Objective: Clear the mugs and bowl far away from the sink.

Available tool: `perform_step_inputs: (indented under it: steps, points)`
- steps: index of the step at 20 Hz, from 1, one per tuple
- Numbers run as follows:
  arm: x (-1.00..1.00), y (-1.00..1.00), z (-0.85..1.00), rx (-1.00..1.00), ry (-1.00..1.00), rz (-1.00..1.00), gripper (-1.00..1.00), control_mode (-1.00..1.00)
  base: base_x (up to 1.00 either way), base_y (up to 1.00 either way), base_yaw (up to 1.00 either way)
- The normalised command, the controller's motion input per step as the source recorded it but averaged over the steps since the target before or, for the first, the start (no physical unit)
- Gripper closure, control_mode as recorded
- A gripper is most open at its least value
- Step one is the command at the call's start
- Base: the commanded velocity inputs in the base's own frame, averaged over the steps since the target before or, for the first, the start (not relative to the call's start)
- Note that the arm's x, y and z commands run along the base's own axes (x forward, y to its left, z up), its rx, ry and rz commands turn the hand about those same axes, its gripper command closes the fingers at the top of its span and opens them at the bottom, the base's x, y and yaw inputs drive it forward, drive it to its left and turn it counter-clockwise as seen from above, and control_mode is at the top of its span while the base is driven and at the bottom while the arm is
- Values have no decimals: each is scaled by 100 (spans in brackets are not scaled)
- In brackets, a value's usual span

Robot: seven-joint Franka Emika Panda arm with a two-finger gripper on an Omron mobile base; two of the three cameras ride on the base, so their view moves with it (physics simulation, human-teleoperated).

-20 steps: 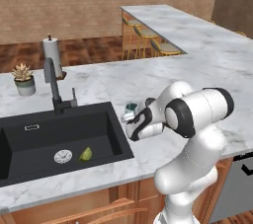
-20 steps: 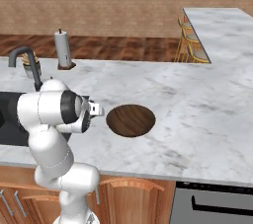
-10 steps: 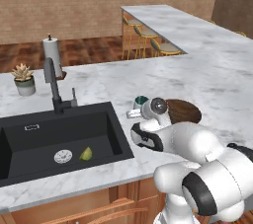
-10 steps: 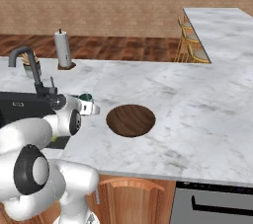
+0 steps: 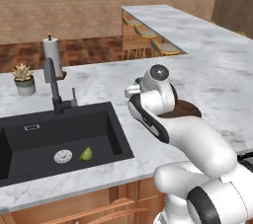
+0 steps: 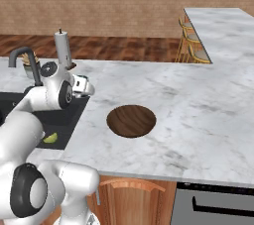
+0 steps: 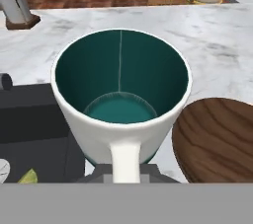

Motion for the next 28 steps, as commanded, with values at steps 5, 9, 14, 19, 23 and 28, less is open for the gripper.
perform_step_inputs:
  steps: [5,9,14,19,23,28]
  points:
    - [-28,0,90,5,8,0,100,-100,0,0,0]
    - [-73,0,2,0,-20,0,100,-100,0,0,0]
    - [-88,-6,0,0,-11,0,100,-100,0,0,0]
    - [-82,-21,3,2,-9,2,100,-100,0,0,0]
    - [-80,-20,19,12,0,8,100,-100,0,0,0]
    - [-81,-11,25,12,0,14,100,-100,0,0,0]
